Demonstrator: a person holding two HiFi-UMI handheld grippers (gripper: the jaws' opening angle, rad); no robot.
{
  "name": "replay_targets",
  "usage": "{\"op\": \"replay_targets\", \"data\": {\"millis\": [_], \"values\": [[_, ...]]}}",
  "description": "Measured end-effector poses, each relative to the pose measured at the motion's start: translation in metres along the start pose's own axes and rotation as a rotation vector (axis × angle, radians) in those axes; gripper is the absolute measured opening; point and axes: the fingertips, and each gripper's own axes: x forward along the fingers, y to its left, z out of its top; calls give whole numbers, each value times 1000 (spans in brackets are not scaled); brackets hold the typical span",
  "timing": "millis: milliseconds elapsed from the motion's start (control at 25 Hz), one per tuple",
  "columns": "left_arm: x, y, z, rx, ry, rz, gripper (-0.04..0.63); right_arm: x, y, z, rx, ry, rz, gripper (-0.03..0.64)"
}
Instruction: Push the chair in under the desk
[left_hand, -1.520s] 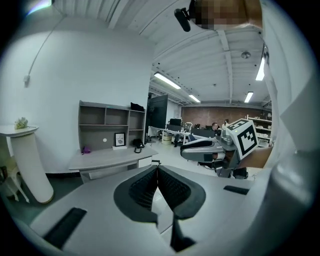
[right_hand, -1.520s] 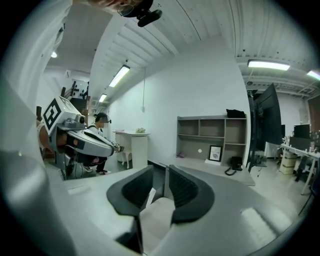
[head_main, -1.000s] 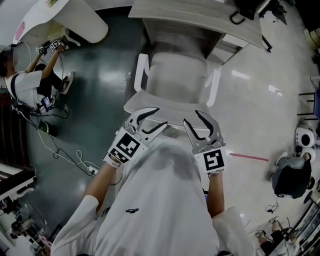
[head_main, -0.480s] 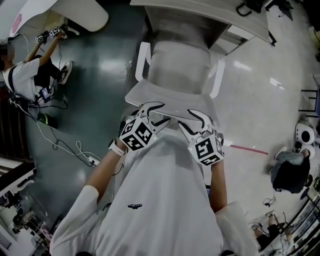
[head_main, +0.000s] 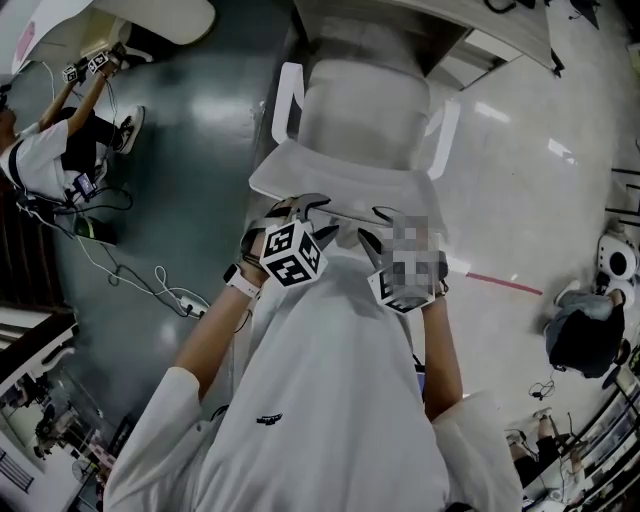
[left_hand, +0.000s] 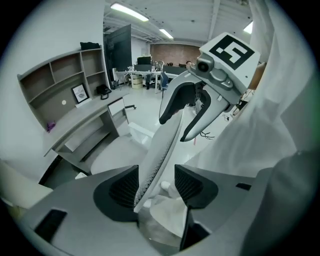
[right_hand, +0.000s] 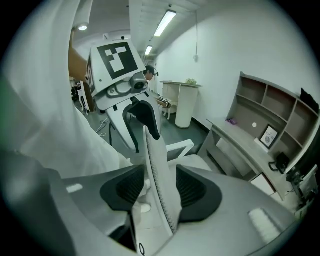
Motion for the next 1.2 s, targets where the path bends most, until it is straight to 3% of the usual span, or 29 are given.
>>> {"op": "replay_targets", "data": {"millis": [200, 280, 400, 560, 920, 1200], "values": [[18, 2, -13, 35, 56, 61, 222, 15, 6, -13, -10, 47, -2, 209], [20, 8, -12, 16, 51, 93, 173, 18, 5, -18, -25, 69, -11, 205], [24, 12, -10, 7, 43, 115, 175, 24, 5, -28, -83, 87, -9, 118], [25, 12, -12, 4, 44, 130, 175, 27, 6, -30, -138, 84, -6, 109], [31, 30, -2, -8, 29, 139, 175, 32, -16, -28, -106, 71, -62, 112], [43, 59, 19, 14, 9, 166, 173, 38, -55, -28, -47, 61, -33, 120]]}}
